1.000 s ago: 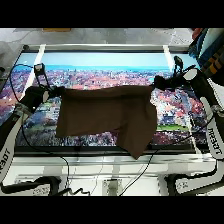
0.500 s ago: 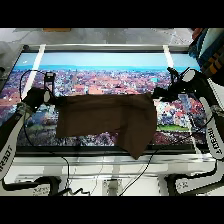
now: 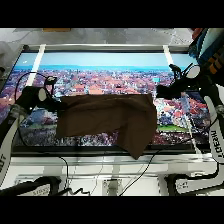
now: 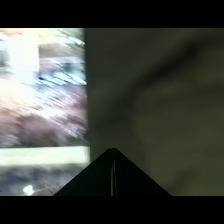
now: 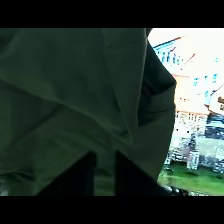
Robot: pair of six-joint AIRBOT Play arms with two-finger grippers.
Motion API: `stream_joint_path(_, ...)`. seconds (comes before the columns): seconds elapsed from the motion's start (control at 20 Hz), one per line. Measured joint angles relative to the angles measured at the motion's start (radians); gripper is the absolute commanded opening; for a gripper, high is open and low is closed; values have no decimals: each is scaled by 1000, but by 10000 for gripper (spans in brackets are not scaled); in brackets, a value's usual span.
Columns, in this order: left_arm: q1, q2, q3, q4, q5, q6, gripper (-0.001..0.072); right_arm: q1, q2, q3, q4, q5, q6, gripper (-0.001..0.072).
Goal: Fold the clothes and pants, and hang the long-sleeved shirts on hangers.
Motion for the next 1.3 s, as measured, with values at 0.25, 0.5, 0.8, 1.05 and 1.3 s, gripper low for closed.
stream_joint_path(0.25, 1, 198, 6, -359, -64, 260, 15, -14, 70, 61, -96, 122, -124, 12)
stream_joint_path(0.5, 102, 453, 7, -357, -104, 385, 16, -179, 193, -118, -21, 181, -250, 14)
stream_joint_path(0.8, 183, 574, -12, -269, -116, 417, 17, -352, 301, -634, 219, 119, -351, 481)
stream_joint_path(1.05, 195, 530, -109, -247, -118, 422, 17, -379, 319, -968, 296, -54, -369, 476)
stream_joint_path(1.3, 233, 397, -217, -342, -142, 425, 17, -367, 322, -1105, 408, -157, -394, 421)
